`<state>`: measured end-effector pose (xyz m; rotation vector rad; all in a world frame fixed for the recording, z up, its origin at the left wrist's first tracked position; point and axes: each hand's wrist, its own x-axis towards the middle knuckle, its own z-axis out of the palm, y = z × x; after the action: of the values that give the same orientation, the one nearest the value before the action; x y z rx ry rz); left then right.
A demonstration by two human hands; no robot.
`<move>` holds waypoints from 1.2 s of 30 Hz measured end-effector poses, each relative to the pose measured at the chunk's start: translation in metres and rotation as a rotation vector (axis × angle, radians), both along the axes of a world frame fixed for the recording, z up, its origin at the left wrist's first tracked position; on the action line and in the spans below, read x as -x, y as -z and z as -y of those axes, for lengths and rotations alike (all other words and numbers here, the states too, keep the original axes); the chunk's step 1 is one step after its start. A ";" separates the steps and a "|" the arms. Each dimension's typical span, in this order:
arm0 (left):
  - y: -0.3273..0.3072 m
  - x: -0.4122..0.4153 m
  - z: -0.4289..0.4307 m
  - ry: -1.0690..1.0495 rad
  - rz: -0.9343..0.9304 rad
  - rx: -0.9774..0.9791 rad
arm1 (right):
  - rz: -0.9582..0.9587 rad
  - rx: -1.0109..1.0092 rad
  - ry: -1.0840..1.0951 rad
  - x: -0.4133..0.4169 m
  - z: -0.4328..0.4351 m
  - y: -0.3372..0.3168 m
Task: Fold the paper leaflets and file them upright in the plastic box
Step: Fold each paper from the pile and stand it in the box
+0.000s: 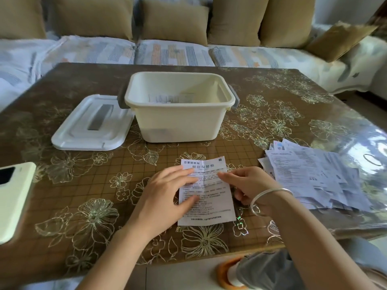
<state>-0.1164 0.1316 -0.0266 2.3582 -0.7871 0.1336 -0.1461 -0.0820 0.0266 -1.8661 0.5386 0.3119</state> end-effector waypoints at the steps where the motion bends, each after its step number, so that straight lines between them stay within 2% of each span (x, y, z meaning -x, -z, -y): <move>1: -0.002 0.000 0.000 0.002 -0.006 0.011 | 0.001 0.038 -0.017 0.000 -0.002 0.000; 3: -0.004 0.000 0.000 -0.007 -0.019 0.058 | 0.016 0.114 -0.057 -0.001 -0.005 0.000; 5: -0.007 0.001 -0.001 -0.074 -0.051 0.165 | 0.125 0.083 -0.064 -0.001 -0.006 -0.003; 7: -0.014 0.001 -0.005 -0.182 -0.108 0.312 | 0.365 0.030 -0.037 -0.001 -0.006 -0.009; 10: -0.030 0.002 -0.011 -0.231 -0.170 0.460 | 0.763 0.021 -0.053 0.005 -0.006 -0.016; 13: -0.040 0.008 -0.010 -0.203 -0.147 0.432 | 0.922 0.148 -0.176 0.011 -0.008 -0.007; 15: -0.038 0.012 -0.008 -0.180 -0.106 0.373 | 0.925 0.262 -0.251 0.015 -0.006 0.006; 18: -0.027 0.021 -0.013 -0.146 -0.030 0.301 | 0.956 0.588 -0.412 0.020 0.004 0.026; 20: -0.019 0.031 -0.018 -0.130 -0.064 0.275 | 0.935 0.721 -0.492 0.025 0.010 0.035; 22: -0.016 0.041 -0.019 -0.139 -0.107 0.242 | 0.908 0.754 -0.530 0.033 0.013 0.040; 25: -0.013 0.046 -0.015 -0.157 -0.068 0.235 | 0.870 0.738 -0.519 0.042 0.012 0.046; 29: -0.014 0.043 -0.008 -0.222 -0.037 0.248 | 0.849 0.703 -0.379 0.042 0.004 0.047; 36: -0.008 0.039 0.004 -0.441 0.074 0.039 | 0.749 0.756 -0.170 0.034 -0.008 0.050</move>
<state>-0.1557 0.1277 -0.0190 2.4652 -0.2823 0.4185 -0.1796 -0.0745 -0.0235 -2.5517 -0.0492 -0.5564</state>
